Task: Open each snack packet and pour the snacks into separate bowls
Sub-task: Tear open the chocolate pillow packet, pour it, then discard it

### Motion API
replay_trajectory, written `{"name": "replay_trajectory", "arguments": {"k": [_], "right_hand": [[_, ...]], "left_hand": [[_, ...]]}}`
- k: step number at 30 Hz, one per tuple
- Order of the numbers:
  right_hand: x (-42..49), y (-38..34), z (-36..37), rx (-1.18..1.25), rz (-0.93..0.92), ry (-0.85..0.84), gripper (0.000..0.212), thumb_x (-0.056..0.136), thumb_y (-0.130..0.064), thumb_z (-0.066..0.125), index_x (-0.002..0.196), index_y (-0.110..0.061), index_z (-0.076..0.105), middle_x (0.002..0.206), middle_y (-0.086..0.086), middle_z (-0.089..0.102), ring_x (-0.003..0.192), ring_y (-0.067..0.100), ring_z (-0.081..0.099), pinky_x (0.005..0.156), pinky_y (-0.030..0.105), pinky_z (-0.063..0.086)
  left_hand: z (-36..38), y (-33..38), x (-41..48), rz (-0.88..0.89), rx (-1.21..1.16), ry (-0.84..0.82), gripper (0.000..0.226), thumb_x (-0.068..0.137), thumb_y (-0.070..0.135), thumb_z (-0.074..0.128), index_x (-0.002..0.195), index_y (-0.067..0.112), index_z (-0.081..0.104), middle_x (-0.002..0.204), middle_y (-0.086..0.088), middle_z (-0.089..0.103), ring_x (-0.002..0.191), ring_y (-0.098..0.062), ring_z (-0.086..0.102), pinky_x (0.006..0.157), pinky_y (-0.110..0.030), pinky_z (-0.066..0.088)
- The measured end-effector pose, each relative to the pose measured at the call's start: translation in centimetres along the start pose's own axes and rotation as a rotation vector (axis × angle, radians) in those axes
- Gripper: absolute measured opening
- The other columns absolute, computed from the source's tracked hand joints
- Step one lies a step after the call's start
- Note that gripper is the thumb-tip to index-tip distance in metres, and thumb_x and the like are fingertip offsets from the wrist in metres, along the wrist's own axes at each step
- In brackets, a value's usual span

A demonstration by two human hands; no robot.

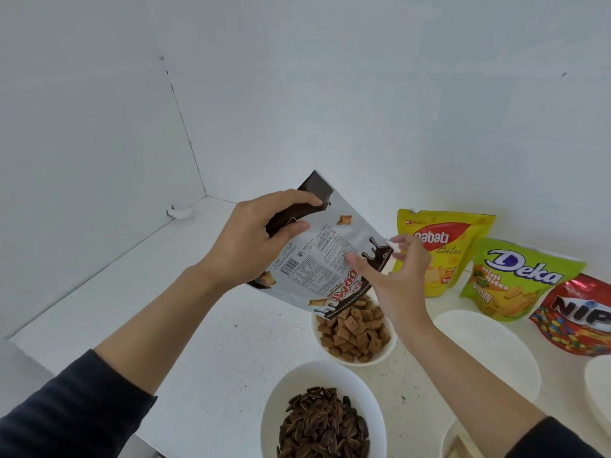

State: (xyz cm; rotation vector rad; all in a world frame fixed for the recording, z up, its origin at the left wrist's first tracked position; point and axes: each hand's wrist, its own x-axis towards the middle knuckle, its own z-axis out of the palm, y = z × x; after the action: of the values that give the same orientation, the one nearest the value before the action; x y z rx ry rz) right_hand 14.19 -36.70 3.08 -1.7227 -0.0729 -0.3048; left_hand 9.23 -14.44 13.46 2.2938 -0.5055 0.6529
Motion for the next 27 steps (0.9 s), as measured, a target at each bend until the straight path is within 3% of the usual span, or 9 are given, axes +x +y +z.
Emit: {"name": "replay_trajectory", "arguments": {"k": [3,5,7,11,14,16,21,27], "right_hand": [[0.4,-1.8,-0.3,-0.124,-0.224,-0.041,0.083,0.060,-0.059,0.088,0.126,-0.035,0.044,0.129,-0.011,0.040,0.127,0.011,0.040,0.104,0.029,0.040],[0.4,-3.7,-0.1,-0.168,-0.310,-0.168,0.087,0.061,-0.057,0.090,0.130,-0.033,0.044,0.125,-0.016,0.052,0.120,0.007,0.051,0.096,0.028,0.049],[0.5,-5.4,0.2,-0.145,-0.342,-0.319,0.081,0.063,-0.043,0.094,0.128,-0.027,0.049,0.112,-0.016,0.066,0.100,0.001,0.066,0.080,0.023,0.057],[1.7,-6.4,0.4,-0.179,-0.344,-0.423,0.047,0.061,-0.032,0.096,0.101,-0.021,0.073,0.091,-0.012,0.076,0.081,0.003,0.070,0.066,0.025,0.058],[2.6,-6.1,-0.2,-0.258,-0.294,-0.546,0.038,0.058,-0.028,0.098,0.083,-0.033,0.070,0.081,-0.021,0.072,0.072,-0.007,0.067,0.056,0.011,0.049],[3.1,-5.4,-0.6,-0.294,-0.233,-0.611,0.037,0.056,-0.027,0.098,0.079,-0.034,0.070,0.076,-0.022,0.072,0.067,-0.007,0.067,0.054,0.010,0.046],[4.5,-3.9,-2.0,-0.441,-0.114,-0.677,0.044,0.053,-0.035,0.099,0.089,-0.019,0.078,0.086,-0.009,0.079,0.079,0.013,0.075,0.075,0.043,0.060],[4.7,-3.2,-3.0,-0.404,-0.023,-0.645,0.043,0.054,-0.028,0.100,0.090,-0.018,0.079,0.085,-0.010,0.079,0.080,0.012,0.076,0.080,0.044,0.061]], "left_hand": [[-0.1,0.5,-0.3,0.042,0.022,-0.022,0.031,0.097,0.013,0.066,0.126,0.022,0.067,0.112,0.027,0.064,0.100,0.006,0.062,0.073,-0.007,0.046],[0.0,0.8,-0.4,0.070,0.001,-0.052,0.029,0.097,0.013,0.066,0.126,0.018,0.068,0.109,0.024,0.065,0.096,0.007,0.063,0.069,-0.009,0.050],[0.2,0.9,-0.4,0.149,0.019,-0.066,0.027,0.097,0.011,0.067,0.123,0.017,0.071,0.108,0.015,0.069,0.097,-0.003,0.066,0.074,-0.020,0.055],[0.3,0.5,-0.6,0.223,0.071,-0.010,0.024,0.094,0.007,0.070,0.115,0.016,0.075,0.097,0.013,0.070,0.086,-0.016,0.064,0.073,-0.031,0.052],[-0.3,0.3,-0.8,0.176,0.051,0.042,0.025,0.093,0.007,0.071,0.114,0.020,0.075,0.094,0.007,0.071,0.084,-0.014,0.064,0.067,-0.025,0.050],[-0.6,0.1,-1.0,0.147,0.016,0.056,0.025,0.093,0.008,0.071,0.114,0.022,0.075,0.092,0.007,0.070,0.082,-0.013,0.063,0.065,-0.021,0.048],[-0.7,-0.2,-1.5,0.034,-0.133,0.087,0.029,0.092,0.006,0.072,0.111,0.028,0.074,0.093,0.019,0.070,0.076,-0.006,0.065,0.068,-0.019,0.050],[-0.1,0.1,-1.8,-0.004,-0.135,0.104,0.032,0.091,0.003,0.072,0.110,0.029,0.073,0.093,0.029,0.067,0.074,-0.001,0.064,0.068,-0.013,0.047]]}}
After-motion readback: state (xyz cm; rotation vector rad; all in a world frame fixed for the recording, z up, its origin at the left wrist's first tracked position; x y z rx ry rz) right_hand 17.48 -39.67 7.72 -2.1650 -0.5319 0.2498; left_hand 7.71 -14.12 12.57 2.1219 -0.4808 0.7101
